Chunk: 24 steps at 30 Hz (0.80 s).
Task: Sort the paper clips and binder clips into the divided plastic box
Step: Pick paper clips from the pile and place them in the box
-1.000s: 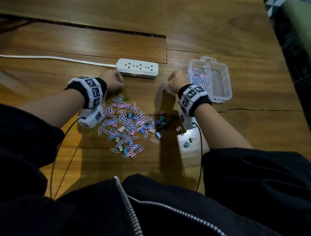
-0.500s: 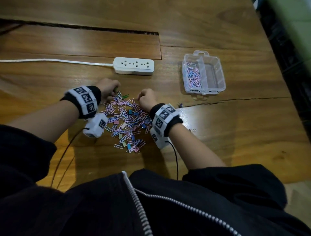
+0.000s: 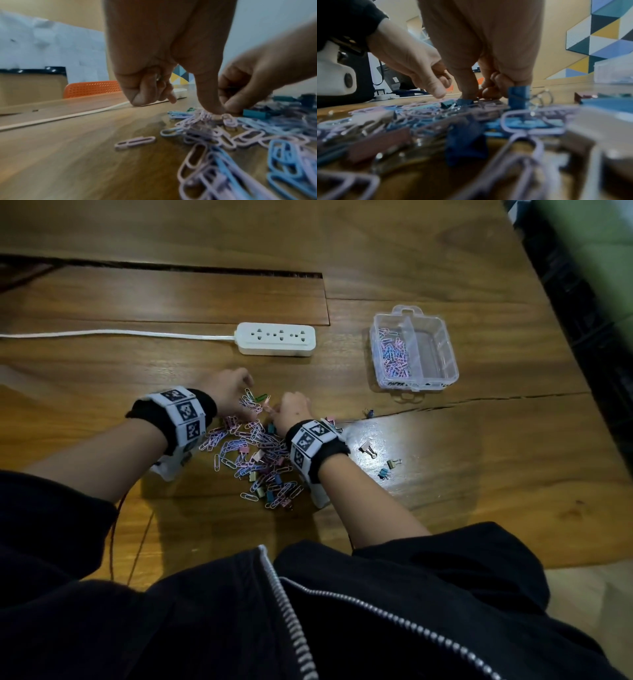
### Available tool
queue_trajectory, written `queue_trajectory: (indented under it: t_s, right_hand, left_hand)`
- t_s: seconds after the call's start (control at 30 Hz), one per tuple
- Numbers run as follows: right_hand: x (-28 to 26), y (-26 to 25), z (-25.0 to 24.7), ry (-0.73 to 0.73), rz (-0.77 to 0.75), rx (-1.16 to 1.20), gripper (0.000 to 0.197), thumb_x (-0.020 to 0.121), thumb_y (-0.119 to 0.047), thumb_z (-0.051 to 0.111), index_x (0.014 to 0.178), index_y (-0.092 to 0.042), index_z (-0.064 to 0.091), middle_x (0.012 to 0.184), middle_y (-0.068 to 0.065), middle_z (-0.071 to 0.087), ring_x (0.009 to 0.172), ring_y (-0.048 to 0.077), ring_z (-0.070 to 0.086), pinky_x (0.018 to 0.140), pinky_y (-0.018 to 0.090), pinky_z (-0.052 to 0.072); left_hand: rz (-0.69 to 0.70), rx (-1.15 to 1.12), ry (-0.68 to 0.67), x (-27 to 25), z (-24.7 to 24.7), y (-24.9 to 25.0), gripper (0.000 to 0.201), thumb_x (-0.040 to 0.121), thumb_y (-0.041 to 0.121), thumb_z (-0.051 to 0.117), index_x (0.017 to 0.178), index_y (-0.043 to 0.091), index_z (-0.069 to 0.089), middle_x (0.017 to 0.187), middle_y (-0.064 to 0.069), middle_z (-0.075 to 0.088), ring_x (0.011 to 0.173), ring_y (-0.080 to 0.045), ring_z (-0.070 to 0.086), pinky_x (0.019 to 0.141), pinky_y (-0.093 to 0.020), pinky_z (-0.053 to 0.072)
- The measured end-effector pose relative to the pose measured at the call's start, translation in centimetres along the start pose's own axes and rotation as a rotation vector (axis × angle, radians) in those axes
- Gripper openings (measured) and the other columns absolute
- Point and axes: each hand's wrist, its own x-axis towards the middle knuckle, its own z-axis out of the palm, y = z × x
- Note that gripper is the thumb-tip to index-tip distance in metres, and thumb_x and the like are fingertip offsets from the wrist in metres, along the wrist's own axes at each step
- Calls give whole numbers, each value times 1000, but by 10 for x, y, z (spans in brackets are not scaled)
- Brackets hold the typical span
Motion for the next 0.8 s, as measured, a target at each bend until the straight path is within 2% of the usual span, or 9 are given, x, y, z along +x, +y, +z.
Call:
queue_trajectory:
  t_s: [0.07, 0.17, 0.27, 0.37, 0.43, 0.5, 0.63, 0.73, 0.8]
  right_hand:
    - [0, 2, -1, 3, 1, 48, 24, 87, -12, 58, 108, -1, 63, 119, 14, 56, 113, 27, 49, 98, 35, 44]
    - [-2, 12, -7, -10, 5, 262, 3, 84, -6, 61, 83, -3, 63, 97, 10, 65, 89, 20, 61, 72, 27, 54]
    - [-11, 27, -18, -57, 20, 587, 24, 82, -2, 62, 67, -14, 48, 74, 0, 54, 68, 10, 52, 61, 17, 46]
    - [-20, 35, -29, -117, 3, 854, 15, 83, 7, 54, 86, -7, 56, 78, 0, 51, 66, 9, 48, 61, 18, 44]
    - [-25, 40, -35, -174, 8, 1015, 25, 86, 11, 45, 101, -4, 58, 80, 1, 50, 61, 8, 42, 54, 17, 36]
    - [-31, 45, -39, -208, 20, 1143, 27, 91, 7, 37, 91, -10, 58, 76, 1, 48, 58, 8, 37, 53, 18, 32]
    - [-36, 48, -42, -229, 132, 1396, 29, 95, -3, 26, 80, -4, 51, 73, 5, 43, 61, 14, 43, 56, 21, 41]
    - [-33, 48, -39, -189, 168, 1417, 30, 93, -10, 27, 77, -3, 52, 74, 9, 50, 64, 17, 49, 58, 22, 44]
    - [-31, 45, -35, -155, 171, 1306, 27, 95, -16, 35, 73, -8, 51, 72, 5, 51, 60, 14, 46, 56, 21, 41]
  left_hand:
    - [15, 73, -11, 2, 2, -5, 57, 71, 31, 75, 119, 13, 49, 126, -10, 54, 112, -27, 52, 90, -36, 43]
    - [29, 27, -7, 3, 7, -9, 40, 76, 29, 70, 107, 10, 54, 117, -11, 57, 104, -26, 54, 86, -35, 44]
    - [91, 11, -31, 1, 12, -5, 23, 85, 24, 61, 97, 5, 56, 96, -10, 59, 83, -19, 51, 72, -26, 41]
    - [120, 49, -101, -1, 16, -1, 19, 91, 26, 52, 78, 12, 49, 82, -5, 52, 68, -15, 47, 56, -17, 35]
    - [123, -4, -158, -2, 18, 3, 23, 94, 25, 47, 73, 15, 45, 74, -2, 48, 62, -11, 43, 54, -16, 34]
    - [91, -179, -205, -3, 20, 4, 24, 95, 22, 41, 73, 12, 44, 68, 1, 43, 60, -14, 41, 53, -19, 33]
    - [-35, -954, -336, -11, 19, 4, 22, 72, 22, 44, 67, 2, 35, 55, -1, 36, 33, -7, 34, 32, -14, 31]
    - [12, -1257, -374, -16, 18, 6, 7, 72, 3, 30, 71, 5, 36, 55, -3, 46, 35, -7, 38, 33, -10, 30]
    - [43, -1353, -412, -20, 18, 9, 7, 67, 5, 33, 66, 11, 37, 52, -1, 54, 38, -9, 40, 35, -9, 30]
